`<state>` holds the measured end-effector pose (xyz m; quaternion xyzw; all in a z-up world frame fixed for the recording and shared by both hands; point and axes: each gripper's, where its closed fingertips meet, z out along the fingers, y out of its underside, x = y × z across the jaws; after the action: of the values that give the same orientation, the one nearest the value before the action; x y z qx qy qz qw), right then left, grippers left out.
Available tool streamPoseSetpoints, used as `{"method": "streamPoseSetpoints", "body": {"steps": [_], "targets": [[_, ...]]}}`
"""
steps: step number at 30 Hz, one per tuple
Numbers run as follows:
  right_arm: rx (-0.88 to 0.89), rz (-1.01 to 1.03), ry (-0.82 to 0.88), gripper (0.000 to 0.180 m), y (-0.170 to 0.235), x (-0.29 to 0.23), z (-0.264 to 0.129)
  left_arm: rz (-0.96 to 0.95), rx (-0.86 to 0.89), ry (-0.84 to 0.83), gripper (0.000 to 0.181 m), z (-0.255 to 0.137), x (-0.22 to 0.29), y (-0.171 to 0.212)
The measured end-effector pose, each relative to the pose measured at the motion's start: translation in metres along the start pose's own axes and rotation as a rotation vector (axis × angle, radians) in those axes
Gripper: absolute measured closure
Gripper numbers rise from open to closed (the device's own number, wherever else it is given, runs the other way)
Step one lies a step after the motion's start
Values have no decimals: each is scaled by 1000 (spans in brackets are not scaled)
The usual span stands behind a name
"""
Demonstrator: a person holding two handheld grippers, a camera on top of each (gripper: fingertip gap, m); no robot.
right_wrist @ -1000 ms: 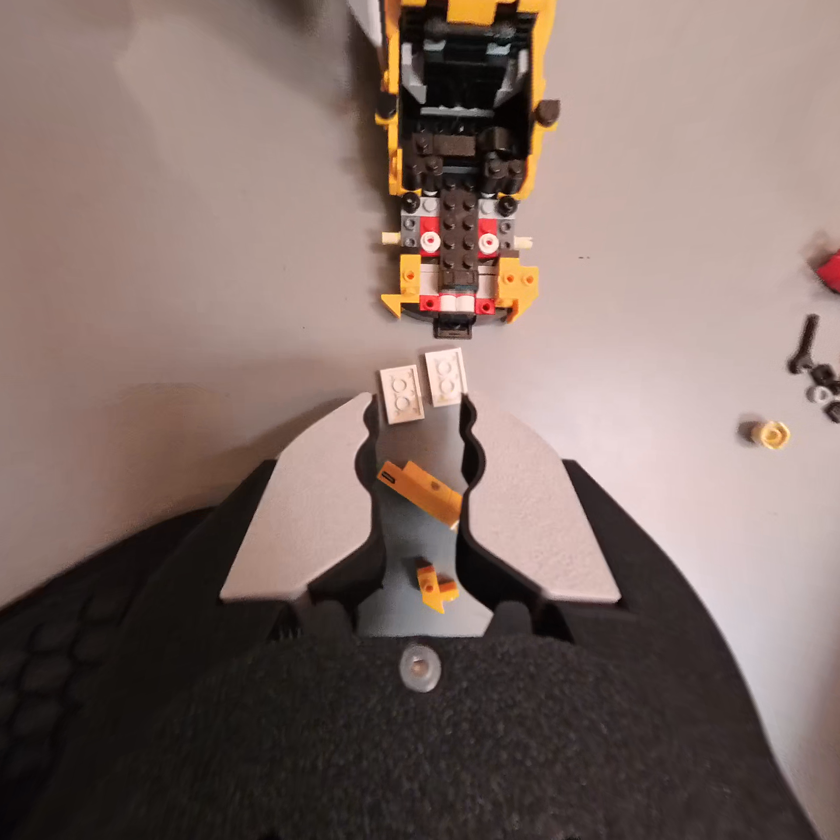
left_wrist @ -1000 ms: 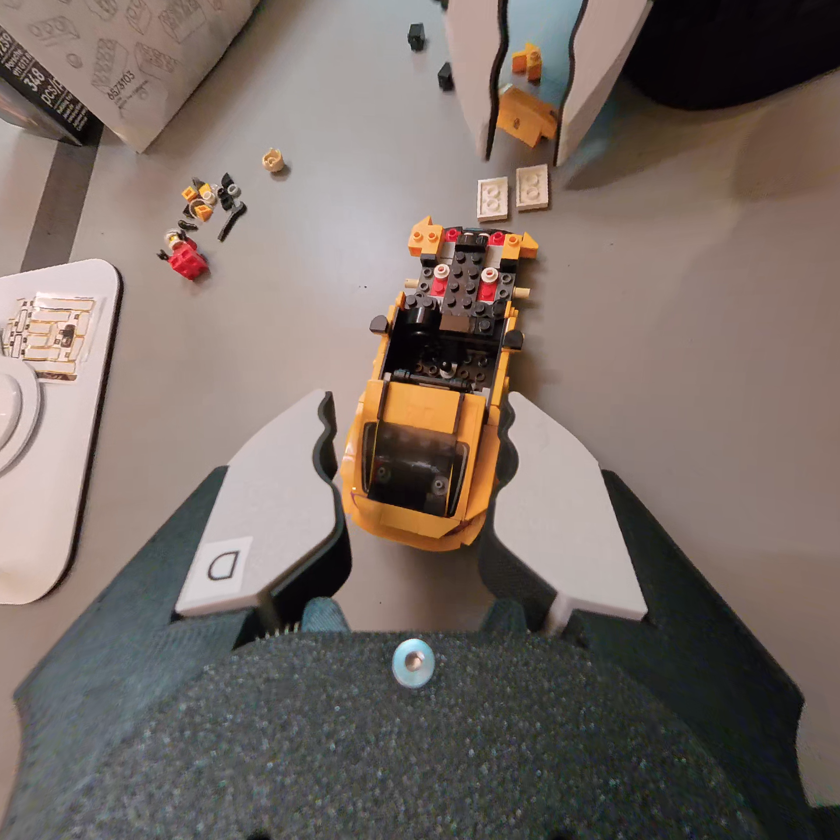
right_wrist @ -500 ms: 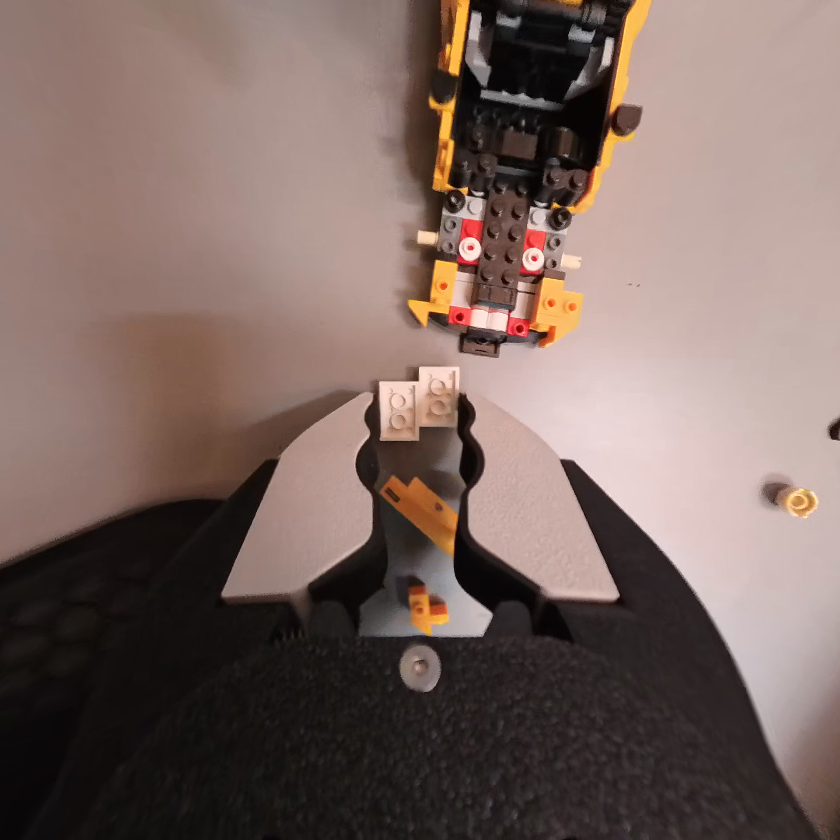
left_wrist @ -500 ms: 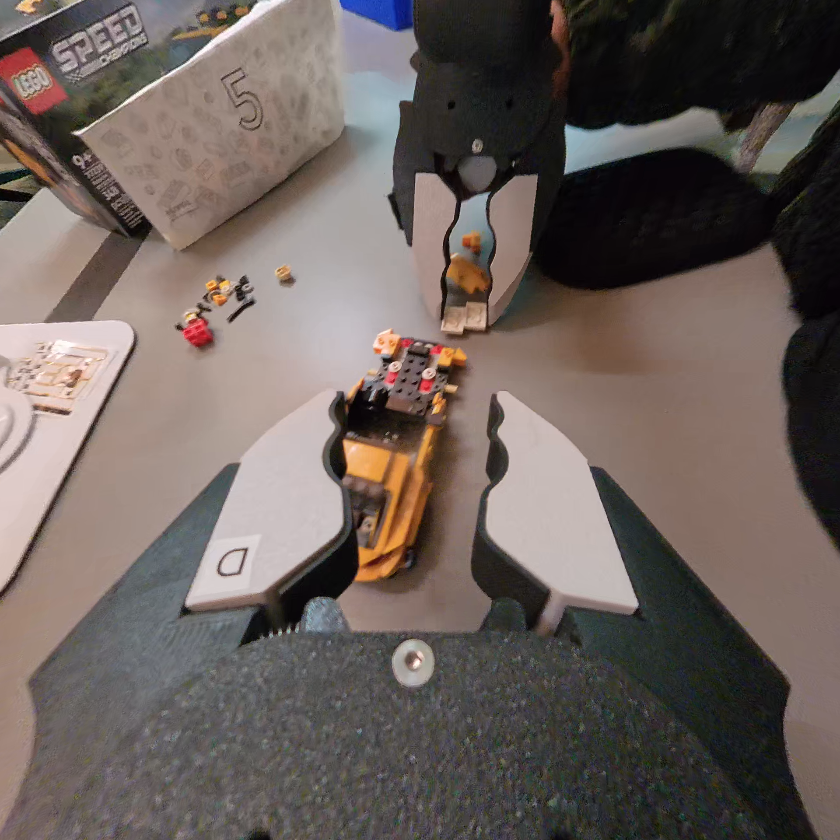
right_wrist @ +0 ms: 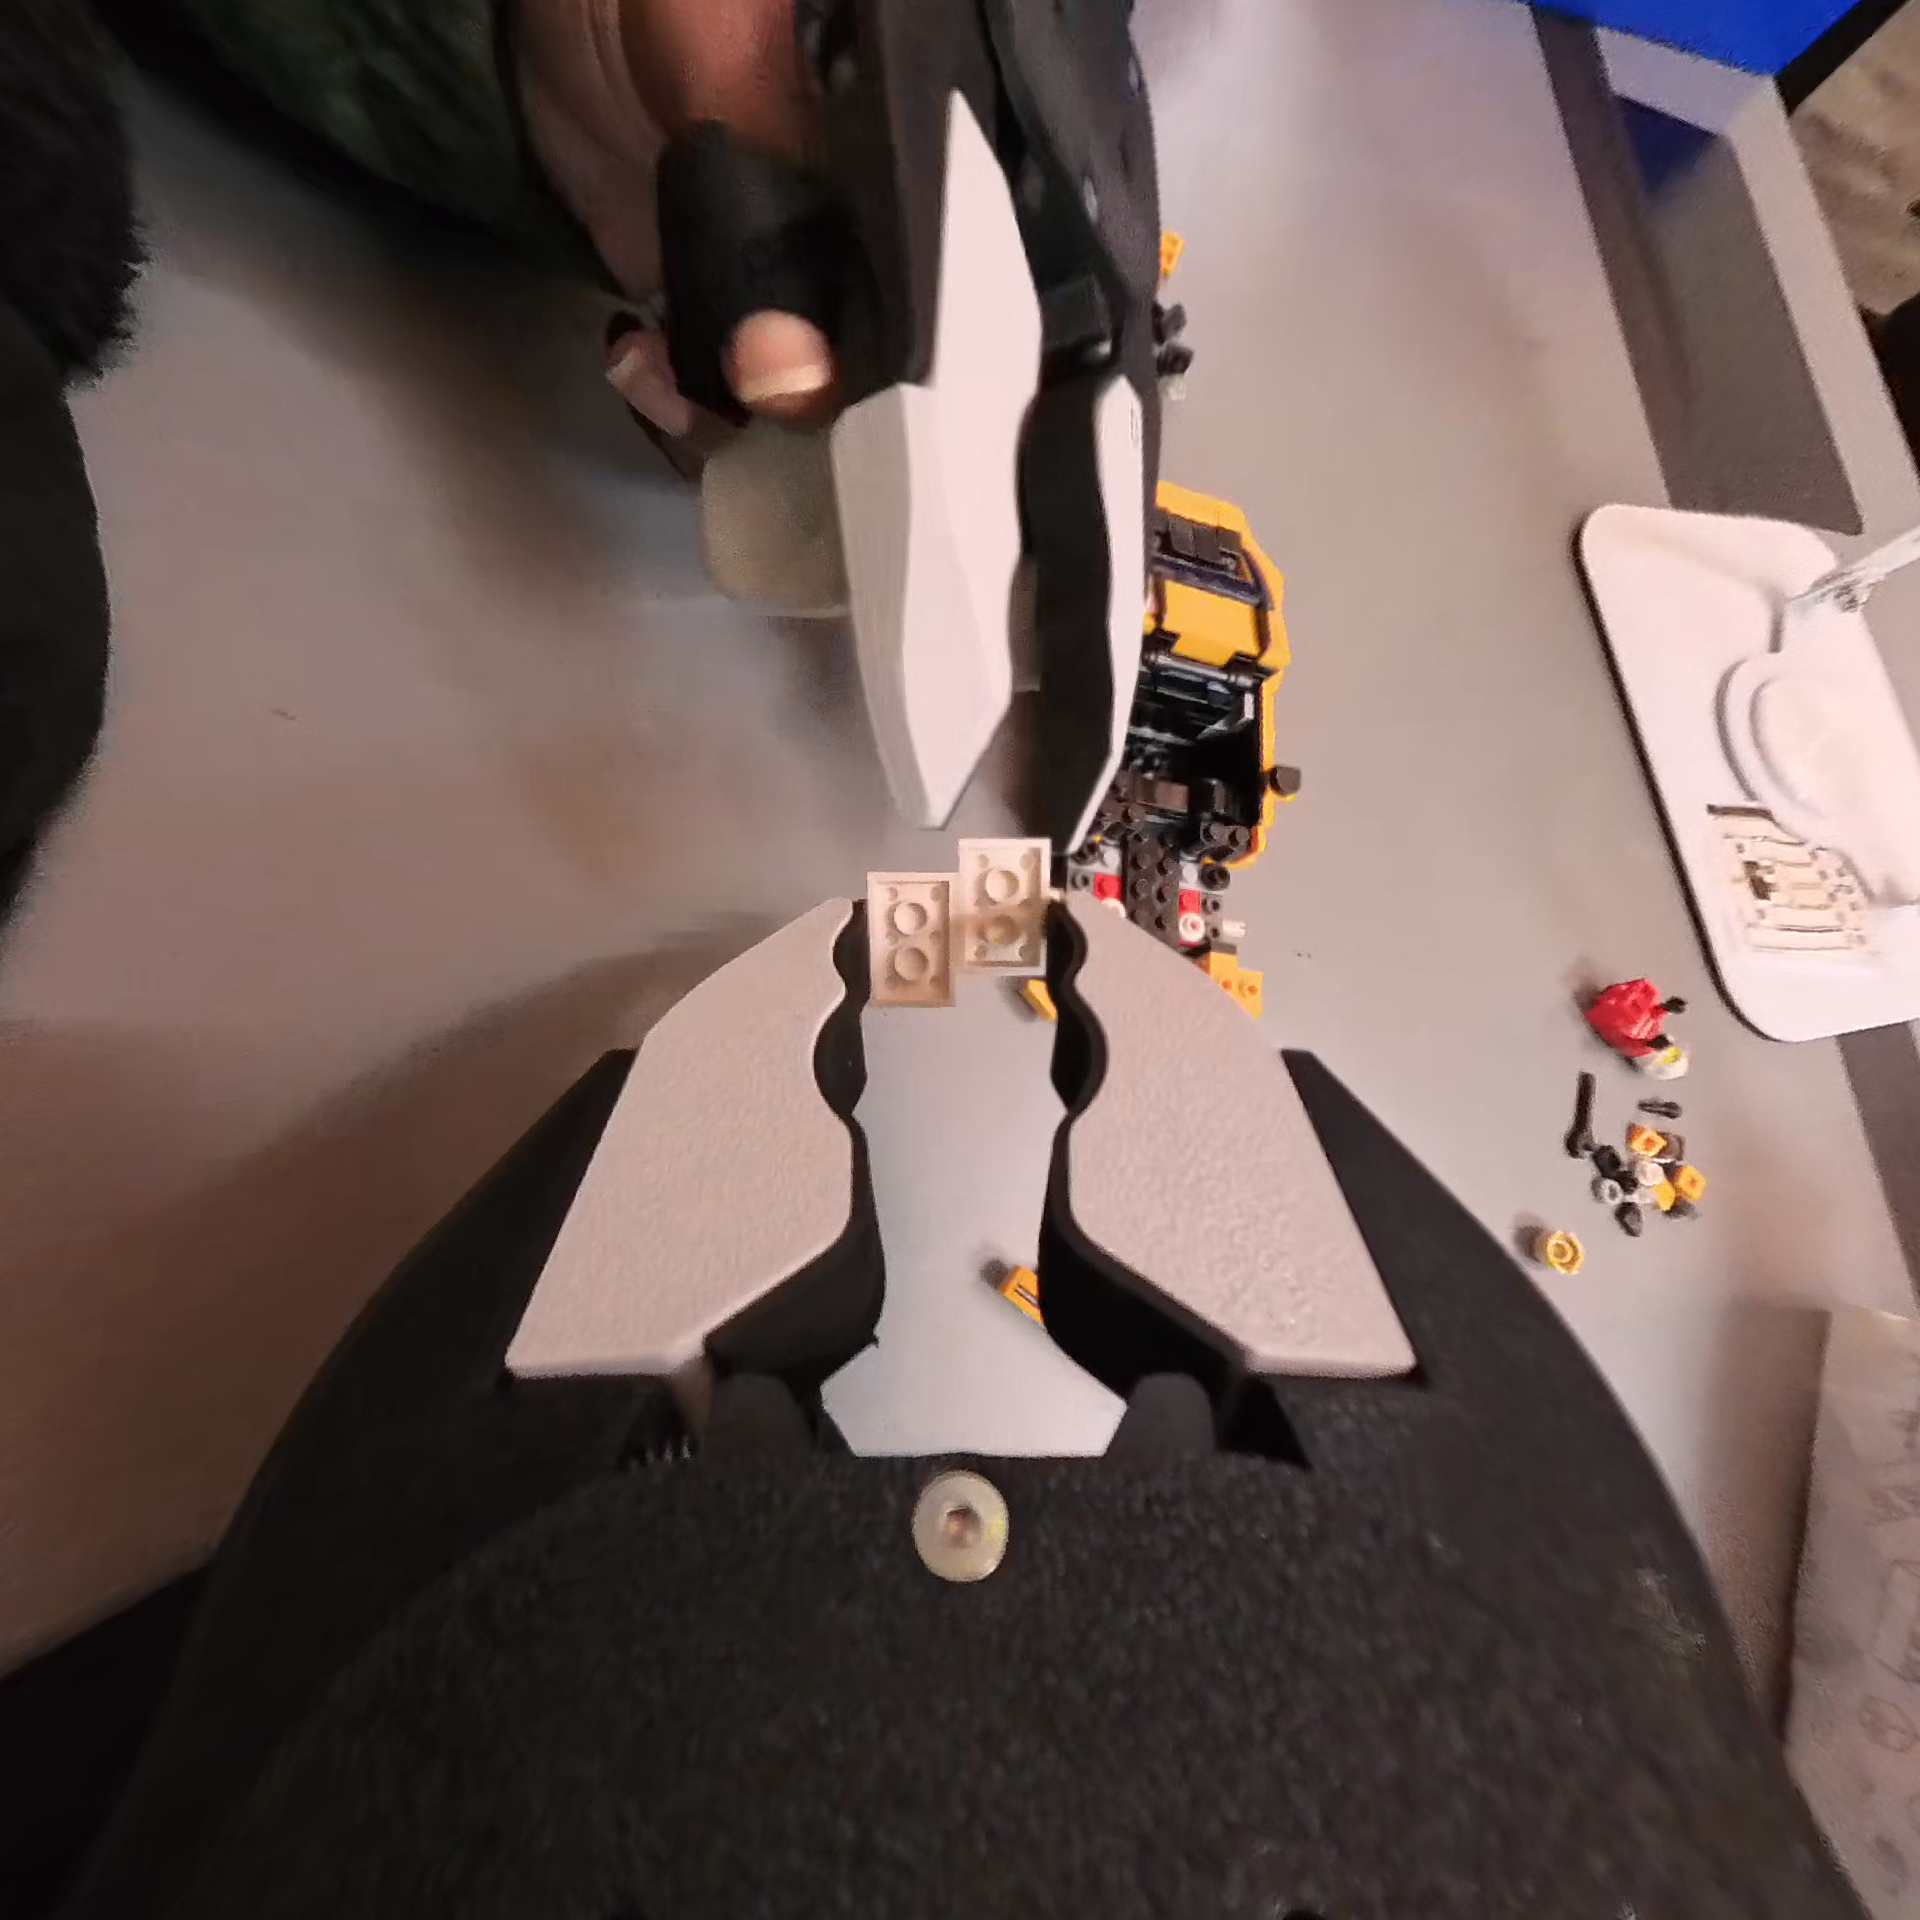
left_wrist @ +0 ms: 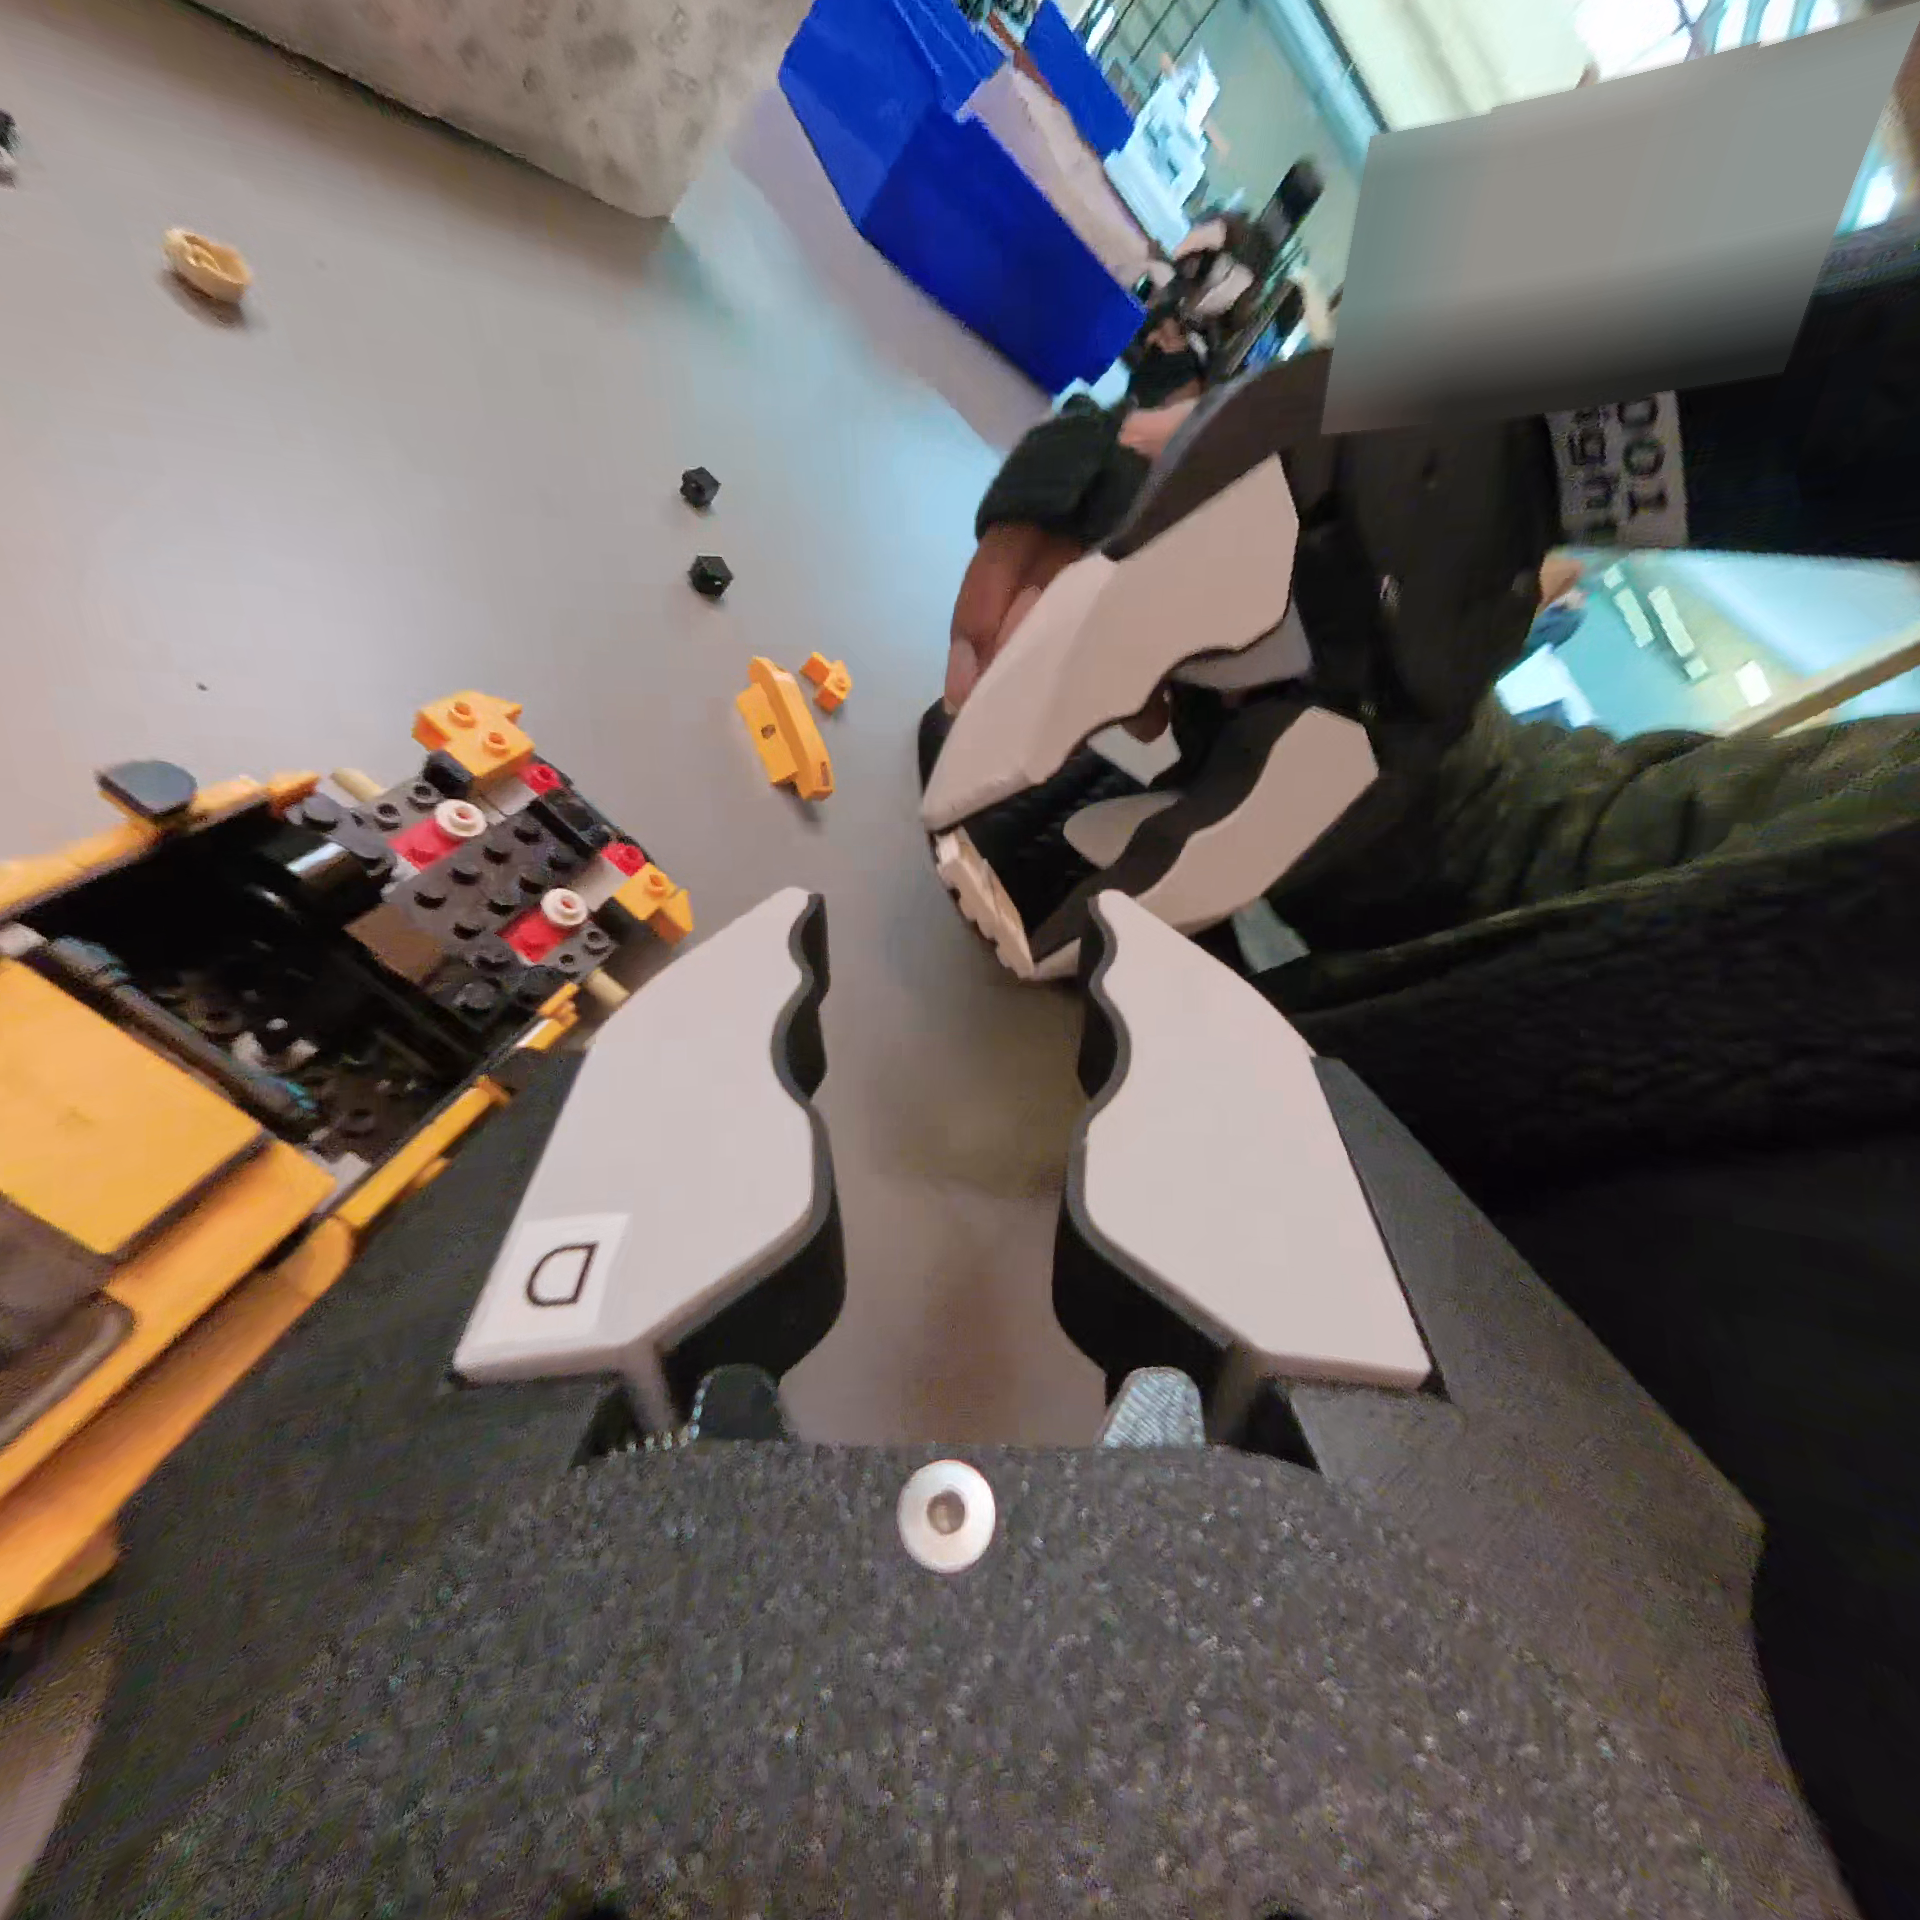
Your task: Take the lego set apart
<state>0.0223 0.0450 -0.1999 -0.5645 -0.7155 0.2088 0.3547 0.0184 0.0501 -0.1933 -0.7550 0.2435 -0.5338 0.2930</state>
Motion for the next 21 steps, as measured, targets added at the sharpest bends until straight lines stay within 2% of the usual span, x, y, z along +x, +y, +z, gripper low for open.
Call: {"method": "streamPoseSetpoints", "body": {"steps": [6,10,11,21], "targets": [[-11,-67,74,147,-10,-6,-2,-133,0,86,146,7,10,3],[-23,-117,96,147,-15,-10,1,-177,-5,141,174,8,17,6],[-27,-128,102,147,-16,-11,1,-175,-10,137,176,8,16,7],[28,-151,175,146,-33,4,2,-107,46,137,176,-7,15,-9]]}}
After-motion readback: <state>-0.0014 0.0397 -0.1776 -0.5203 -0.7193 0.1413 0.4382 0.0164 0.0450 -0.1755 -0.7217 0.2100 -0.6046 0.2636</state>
